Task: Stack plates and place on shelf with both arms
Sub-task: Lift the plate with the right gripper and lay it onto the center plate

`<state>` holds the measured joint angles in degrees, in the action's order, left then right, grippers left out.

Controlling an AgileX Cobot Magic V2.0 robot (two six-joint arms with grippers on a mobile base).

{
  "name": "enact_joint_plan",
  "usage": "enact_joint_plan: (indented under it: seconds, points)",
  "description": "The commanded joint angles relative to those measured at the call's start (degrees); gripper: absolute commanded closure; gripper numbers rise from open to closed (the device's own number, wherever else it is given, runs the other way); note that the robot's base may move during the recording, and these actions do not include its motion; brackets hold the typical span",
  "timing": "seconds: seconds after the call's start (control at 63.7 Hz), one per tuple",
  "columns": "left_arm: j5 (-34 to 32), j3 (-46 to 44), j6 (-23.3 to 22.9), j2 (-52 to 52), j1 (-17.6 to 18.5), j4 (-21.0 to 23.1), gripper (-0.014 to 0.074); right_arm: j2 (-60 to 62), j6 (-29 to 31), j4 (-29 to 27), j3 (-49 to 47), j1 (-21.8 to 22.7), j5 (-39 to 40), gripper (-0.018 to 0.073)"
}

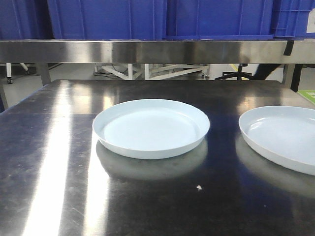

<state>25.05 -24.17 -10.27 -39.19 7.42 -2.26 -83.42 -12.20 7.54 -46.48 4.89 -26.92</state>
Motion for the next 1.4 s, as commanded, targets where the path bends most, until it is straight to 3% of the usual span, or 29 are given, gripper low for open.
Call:
enact_joint_plan:
  seconds: [0.0, 0.094, 0.235, 0.283, 0.581, 0.691, 1.052, 1.287, 1.381]
  points:
    - [-3.9, -1.58, -0.37, 0.23, 0.44, -0.05, 0.0503, 0.45, 0.55, 0.54, -1.86, 0.45, 2.13, 0.0147]
    - [-3.9, -1.58, -0.37, 0.23, 0.44, -0.05, 0.0503, -0.27, 0.55, 0.54, -1.86, 0.45, 2.49, 0.0262]
    - [-3.9, -1.58, -0.37, 0.23, 0.44, -0.05, 0.0503, 0.17, 0.55, 0.54, -2.54, 0.45, 3.69, 0.0524]
    - [-3.9, -1.58, -0.37, 0.23, 0.44, -0.05, 0.0503, 0.51, 0.61, 0.99, -3.35, 0.45, 3.8, 0.0493]
    - [-3.9, -1.58, -0.37, 0.23, 0.44, -0.05, 0.0503, 5.64, 0.61, 1.3, -13.11, -1.28, 1.44, 0.0503]
    - [-3.9, -1.58, -0.37, 0.23, 0.44, -0.05, 0.0503, 6.43, 0.61, 1.19, -16.39, -5.23, 1.41, 0.0503]
    - [-3.9, -1.58, -0.37, 0.23, 0.44, -0.05, 0.0503, -0.88, 0.61, 0.58, -25.17, -26.07, 1.92, 0.0503]
    - [-3.9, -1.58, -0.37, 0.23, 0.44, -0.05, 0.0503, -7.66, 0.56, 0.58, -26.09, -32.31, 2.24, 0.0498]
    - [-3.9, -1.58, -0.37, 0.23, 0.44, -0.05, 0.0503, -9.42, 0.56, 0.58, -26.09, -33.46, 1.42, 0.0432]
